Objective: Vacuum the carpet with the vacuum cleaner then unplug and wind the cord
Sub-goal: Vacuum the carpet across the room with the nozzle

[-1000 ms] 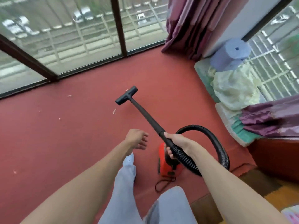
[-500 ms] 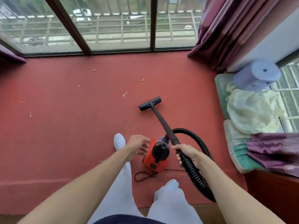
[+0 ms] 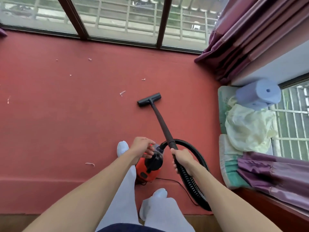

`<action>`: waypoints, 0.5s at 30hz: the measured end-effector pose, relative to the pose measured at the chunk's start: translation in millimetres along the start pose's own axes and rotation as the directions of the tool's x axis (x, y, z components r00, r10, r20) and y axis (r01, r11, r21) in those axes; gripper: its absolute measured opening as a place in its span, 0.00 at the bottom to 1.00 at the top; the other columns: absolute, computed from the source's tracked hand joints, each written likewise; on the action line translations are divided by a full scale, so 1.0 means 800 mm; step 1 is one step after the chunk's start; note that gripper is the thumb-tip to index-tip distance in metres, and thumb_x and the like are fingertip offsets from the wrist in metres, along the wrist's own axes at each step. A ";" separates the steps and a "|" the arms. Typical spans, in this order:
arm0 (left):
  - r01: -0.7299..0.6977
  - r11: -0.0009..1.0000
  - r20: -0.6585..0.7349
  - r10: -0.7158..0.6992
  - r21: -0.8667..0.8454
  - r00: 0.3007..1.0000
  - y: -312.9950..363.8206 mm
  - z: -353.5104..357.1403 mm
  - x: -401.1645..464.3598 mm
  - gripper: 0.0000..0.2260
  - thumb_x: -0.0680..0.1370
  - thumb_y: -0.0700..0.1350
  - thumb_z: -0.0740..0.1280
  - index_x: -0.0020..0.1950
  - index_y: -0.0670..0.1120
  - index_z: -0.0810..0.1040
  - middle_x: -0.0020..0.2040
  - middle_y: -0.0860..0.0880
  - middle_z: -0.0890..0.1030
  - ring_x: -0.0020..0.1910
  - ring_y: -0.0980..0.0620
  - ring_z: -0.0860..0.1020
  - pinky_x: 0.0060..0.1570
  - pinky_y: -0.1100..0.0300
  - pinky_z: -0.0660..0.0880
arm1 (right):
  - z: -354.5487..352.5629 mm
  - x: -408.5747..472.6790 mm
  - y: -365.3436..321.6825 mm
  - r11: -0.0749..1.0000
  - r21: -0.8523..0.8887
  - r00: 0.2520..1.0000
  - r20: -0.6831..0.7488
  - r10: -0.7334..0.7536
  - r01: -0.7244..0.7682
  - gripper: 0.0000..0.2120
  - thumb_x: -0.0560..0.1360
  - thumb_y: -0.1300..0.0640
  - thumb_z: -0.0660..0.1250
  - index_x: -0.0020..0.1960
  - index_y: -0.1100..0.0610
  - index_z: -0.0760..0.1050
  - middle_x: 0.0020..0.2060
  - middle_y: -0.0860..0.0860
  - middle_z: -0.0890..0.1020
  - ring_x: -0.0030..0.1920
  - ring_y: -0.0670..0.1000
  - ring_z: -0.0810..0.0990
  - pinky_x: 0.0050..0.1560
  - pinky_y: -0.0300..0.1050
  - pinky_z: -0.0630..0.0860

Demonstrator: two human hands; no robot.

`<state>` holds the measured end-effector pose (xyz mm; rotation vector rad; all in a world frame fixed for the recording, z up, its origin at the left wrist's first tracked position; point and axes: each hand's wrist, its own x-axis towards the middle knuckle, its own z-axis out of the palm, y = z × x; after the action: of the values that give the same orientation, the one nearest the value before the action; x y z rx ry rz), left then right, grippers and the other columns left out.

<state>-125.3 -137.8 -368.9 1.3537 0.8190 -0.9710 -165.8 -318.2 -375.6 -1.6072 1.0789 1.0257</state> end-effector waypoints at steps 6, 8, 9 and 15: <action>-0.021 0.998 -0.023 0.020 -0.051 1.000 0.098 -0.016 0.060 0.04 0.78 0.35 0.60 0.46 0.39 0.74 0.31 0.43 0.70 0.27 0.50 0.68 0.28 0.63 0.67 | 0.028 0.065 -0.150 0.998 0.061 0.999 0.038 0.000 -0.002 0.13 0.79 0.52 0.63 0.46 0.62 0.71 0.28 0.56 0.73 0.23 0.52 0.71 0.25 0.43 0.70; -0.047 0.996 -0.084 0.040 -0.081 0.996 0.117 -0.024 0.073 0.05 0.78 0.35 0.60 0.46 0.38 0.75 0.31 0.43 0.71 0.26 0.50 0.68 0.26 0.63 0.68 | 0.031 0.083 -0.191 0.998 0.061 0.998 0.060 -0.014 0.010 0.11 0.79 0.53 0.62 0.45 0.61 0.70 0.27 0.55 0.72 0.23 0.52 0.70 0.26 0.42 0.70; -0.053 0.993 -0.111 0.042 -0.102 0.993 0.120 -0.025 0.076 0.05 0.78 0.35 0.60 0.46 0.38 0.76 0.31 0.42 0.72 0.25 0.49 0.69 0.25 0.63 0.69 | 0.030 0.093 -0.208 0.998 0.059 0.997 0.071 -0.020 0.016 0.11 0.79 0.53 0.62 0.45 0.61 0.70 0.26 0.55 0.72 0.23 0.51 0.70 0.26 0.42 0.70; -0.074 0.977 -0.246 0.023 -0.201 0.969 0.104 0.003 0.098 0.07 0.78 0.36 0.59 0.47 0.38 0.77 0.32 0.44 0.73 0.26 0.49 0.69 0.27 0.62 0.68 | -0.004 0.157 -0.275 0.991 -0.089 0.987 0.135 -0.089 0.102 0.08 0.79 0.55 0.59 0.51 0.60 0.69 0.29 0.56 0.72 0.24 0.51 0.70 0.26 0.42 0.71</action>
<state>-18.1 -150.2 -406.6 1.3176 1.0373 -0.6677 77.8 -301.5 -442.5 -1.6271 0.8686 1.1159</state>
